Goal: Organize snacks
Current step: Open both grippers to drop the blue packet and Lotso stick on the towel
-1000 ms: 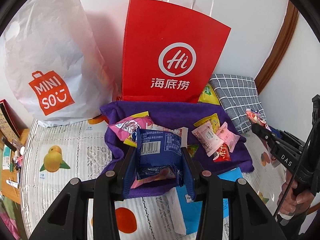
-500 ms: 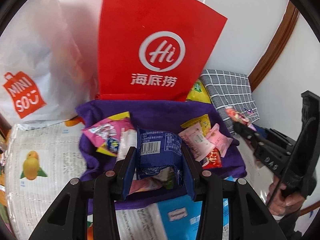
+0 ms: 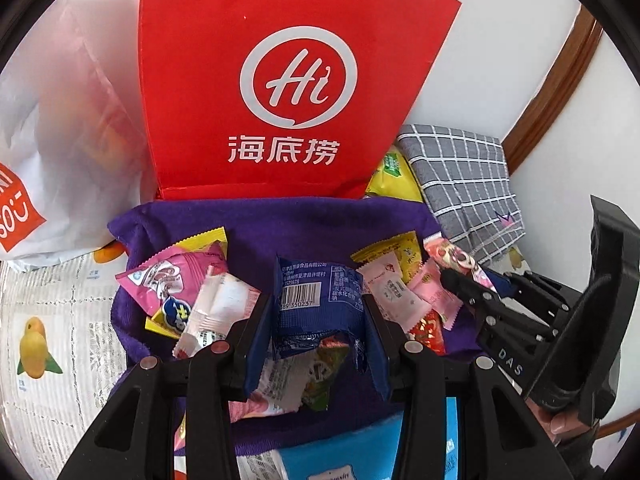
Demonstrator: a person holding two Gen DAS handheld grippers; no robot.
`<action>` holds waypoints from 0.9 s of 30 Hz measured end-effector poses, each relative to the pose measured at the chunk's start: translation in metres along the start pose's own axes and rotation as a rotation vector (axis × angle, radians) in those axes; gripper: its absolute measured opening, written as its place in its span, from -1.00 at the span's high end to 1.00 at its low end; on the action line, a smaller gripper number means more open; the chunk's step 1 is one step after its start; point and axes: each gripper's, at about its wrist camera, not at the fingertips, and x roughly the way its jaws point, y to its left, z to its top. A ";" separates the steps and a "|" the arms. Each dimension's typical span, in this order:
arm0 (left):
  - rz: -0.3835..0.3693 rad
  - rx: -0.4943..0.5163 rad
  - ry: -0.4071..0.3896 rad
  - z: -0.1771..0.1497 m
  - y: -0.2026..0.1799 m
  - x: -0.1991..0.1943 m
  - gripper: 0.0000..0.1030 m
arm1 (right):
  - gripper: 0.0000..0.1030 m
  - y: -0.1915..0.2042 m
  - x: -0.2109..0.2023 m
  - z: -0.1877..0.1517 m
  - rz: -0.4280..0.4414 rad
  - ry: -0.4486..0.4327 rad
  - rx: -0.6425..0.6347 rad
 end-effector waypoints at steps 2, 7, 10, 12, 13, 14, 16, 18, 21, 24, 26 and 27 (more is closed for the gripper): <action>0.011 0.002 0.005 0.002 -0.001 0.004 0.20 | 0.59 0.000 0.004 -0.002 -0.003 0.011 -0.006; 0.046 0.006 0.010 0.003 0.001 0.016 0.18 | 0.59 0.003 0.016 -0.006 0.017 0.055 -0.006; 0.047 0.009 0.010 0.002 0.003 0.017 0.14 | 0.59 0.004 0.021 -0.007 0.010 0.063 -0.012; 0.043 0.011 0.014 0.001 0.004 0.017 0.14 | 0.58 0.004 0.022 -0.008 0.006 0.064 -0.014; 0.048 0.016 0.014 0.001 0.004 0.017 0.14 | 0.58 0.004 0.022 -0.008 0.005 0.064 -0.014; 0.054 0.020 0.015 0.000 0.005 0.018 0.13 | 0.58 0.005 0.023 -0.008 0.001 0.066 -0.015; 0.060 0.013 0.018 0.000 0.007 0.018 0.13 | 0.58 0.005 0.024 -0.008 -0.003 0.067 -0.018; 0.054 -0.001 0.021 0.000 0.010 0.019 0.12 | 0.57 0.005 0.025 -0.009 -0.007 0.068 -0.020; 0.061 0.002 0.025 -0.001 0.013 0.019 0.11 | 0.56 0.005 0.027 -0.009 -0.011 0.074 -0.024; 0.055 0.003 0.028 -0.001 0.013 0.018 0.11 | 0.56 0.004 0.029 -0.009 -0.013 0.076 -0.035; 0.049 -0.002 0.030 -0.001 0.013 0.018 0.06 | 0.56 0.003 0.030 -0.009 -0.014 0.077 -0.033; 0.044 -0.006 0.034 -0.001 0.014 0.017 0.04 | 0.56 0.004 0.030 -0.009 -0.015 0.078 -0.036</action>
